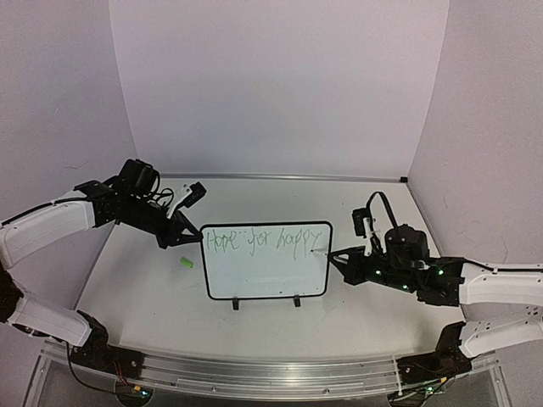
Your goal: Write a sentence on the whiteboard
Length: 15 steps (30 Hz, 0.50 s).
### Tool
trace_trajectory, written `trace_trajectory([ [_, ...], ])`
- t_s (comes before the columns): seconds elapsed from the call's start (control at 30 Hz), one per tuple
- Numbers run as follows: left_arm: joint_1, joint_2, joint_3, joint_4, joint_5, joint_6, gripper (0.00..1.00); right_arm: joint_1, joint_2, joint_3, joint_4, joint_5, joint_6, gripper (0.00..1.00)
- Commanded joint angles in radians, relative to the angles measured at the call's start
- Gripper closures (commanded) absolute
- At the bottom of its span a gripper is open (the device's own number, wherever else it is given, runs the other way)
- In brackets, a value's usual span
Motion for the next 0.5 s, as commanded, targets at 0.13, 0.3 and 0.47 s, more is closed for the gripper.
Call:
trace_trajectory([
  [0.13,-0.012,-0.002,0.016,-0.016,-0.034,0.019,1.0,-0.002,-0.146,0.006,-0.031,-0.058,-0.042,1.0],
  [0.3,-0.015,0.002,0.015,-0.016,-0.035,0.018,1.0,0.027,-0.113,0.067,-0.004,-0.12,-0.097,1.0],
  [0.47,-0.016,0.001,0.013,-0.014,-0.035,0.017,1.0,0.127,0.004,0.129,0.055,-0.057,-0.136,1.0],
])
